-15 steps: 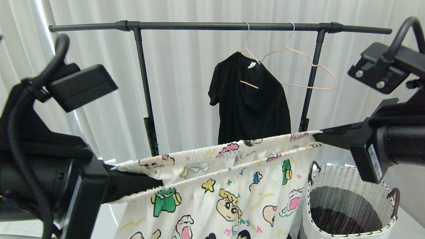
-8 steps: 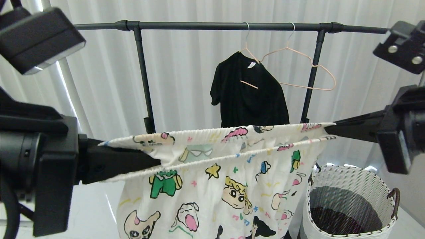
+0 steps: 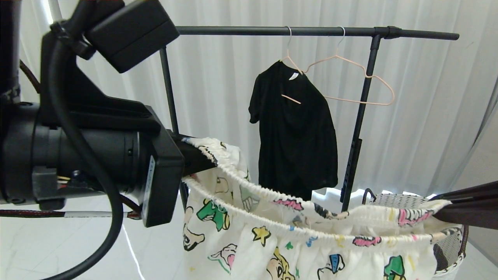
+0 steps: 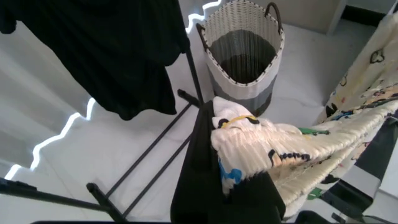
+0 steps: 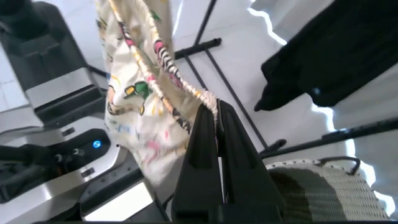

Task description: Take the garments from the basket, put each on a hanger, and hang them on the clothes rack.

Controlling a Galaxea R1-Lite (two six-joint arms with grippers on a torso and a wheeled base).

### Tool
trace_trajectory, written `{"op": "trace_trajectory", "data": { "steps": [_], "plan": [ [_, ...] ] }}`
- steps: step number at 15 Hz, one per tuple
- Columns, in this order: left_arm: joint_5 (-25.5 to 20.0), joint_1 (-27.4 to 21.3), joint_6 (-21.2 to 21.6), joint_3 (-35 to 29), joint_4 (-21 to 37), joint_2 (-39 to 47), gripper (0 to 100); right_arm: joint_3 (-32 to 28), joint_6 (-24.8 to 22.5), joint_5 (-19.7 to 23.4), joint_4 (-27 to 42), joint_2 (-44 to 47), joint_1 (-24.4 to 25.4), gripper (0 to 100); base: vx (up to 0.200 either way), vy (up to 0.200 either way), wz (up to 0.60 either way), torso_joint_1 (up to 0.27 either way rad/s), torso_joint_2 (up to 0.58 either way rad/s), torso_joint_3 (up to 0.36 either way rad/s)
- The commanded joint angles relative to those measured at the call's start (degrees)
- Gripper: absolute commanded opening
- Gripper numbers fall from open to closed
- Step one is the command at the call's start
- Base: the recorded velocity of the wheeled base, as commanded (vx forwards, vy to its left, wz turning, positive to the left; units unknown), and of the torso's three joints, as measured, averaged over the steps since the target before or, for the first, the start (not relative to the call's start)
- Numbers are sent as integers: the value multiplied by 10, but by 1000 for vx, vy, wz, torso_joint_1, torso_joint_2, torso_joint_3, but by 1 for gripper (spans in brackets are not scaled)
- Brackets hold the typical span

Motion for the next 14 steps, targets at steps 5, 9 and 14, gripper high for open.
{"op": "trace_trajectory", "data": {
  "steps": [5,9,14],
  "plan": [
    [13,0,-8,13,4,-5,0,0,0,-6,-3,5,-3,0,0,0,0,0,0,0],
    [10,-22,-45,22,127,-52,0,-54,-2,-22,-6,38,-80,0,0,0,0,0,0,0],
    [10,-96,-225,-14,216,-58,0,-134,-2,-9,-40,115,-94,0,0,0,0,0,0,0]
  ]
}}
